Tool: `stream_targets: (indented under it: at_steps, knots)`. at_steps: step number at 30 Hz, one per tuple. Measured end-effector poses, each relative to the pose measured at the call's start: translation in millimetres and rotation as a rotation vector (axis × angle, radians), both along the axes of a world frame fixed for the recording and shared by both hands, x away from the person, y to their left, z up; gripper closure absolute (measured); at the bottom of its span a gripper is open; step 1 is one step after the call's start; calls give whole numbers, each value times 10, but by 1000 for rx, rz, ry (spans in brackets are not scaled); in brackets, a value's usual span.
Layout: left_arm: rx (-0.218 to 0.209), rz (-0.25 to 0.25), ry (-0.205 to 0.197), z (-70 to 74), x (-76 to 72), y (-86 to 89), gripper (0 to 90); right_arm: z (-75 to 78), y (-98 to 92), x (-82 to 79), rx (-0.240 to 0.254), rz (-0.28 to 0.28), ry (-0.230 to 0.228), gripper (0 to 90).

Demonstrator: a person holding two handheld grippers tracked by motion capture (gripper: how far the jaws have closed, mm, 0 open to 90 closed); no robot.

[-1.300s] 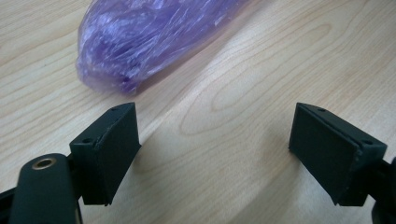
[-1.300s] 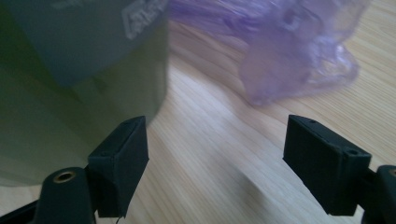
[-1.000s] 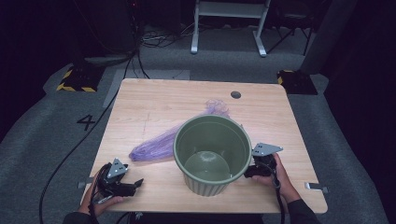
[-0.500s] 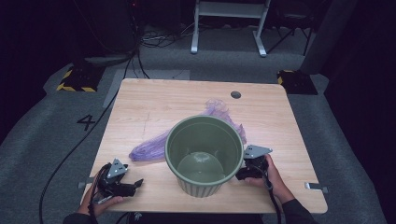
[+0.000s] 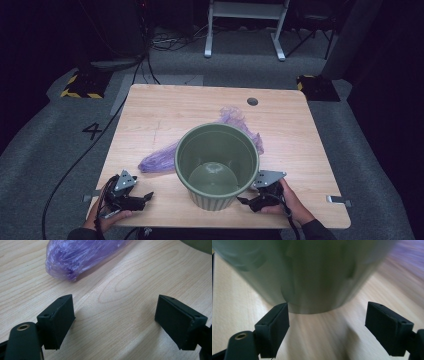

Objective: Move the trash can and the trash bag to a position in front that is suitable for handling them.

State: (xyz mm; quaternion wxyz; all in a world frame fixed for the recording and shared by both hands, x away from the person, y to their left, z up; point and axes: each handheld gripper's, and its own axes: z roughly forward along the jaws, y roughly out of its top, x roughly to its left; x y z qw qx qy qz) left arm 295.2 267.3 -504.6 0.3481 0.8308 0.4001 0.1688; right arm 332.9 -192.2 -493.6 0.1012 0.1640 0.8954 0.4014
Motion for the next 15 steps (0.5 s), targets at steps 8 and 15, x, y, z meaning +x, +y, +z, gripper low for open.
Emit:
stream_targets:
  at_steps: [8, 15]
  knots:
    - [-1, 0, 0, 0, 0, 0, 157, -35, 216, -1, -18, 33, -14, 205]
    - [-1, 1, 0, 0, 0, -1, 157, -1, 139, 102, -8, 12, -19, 228]
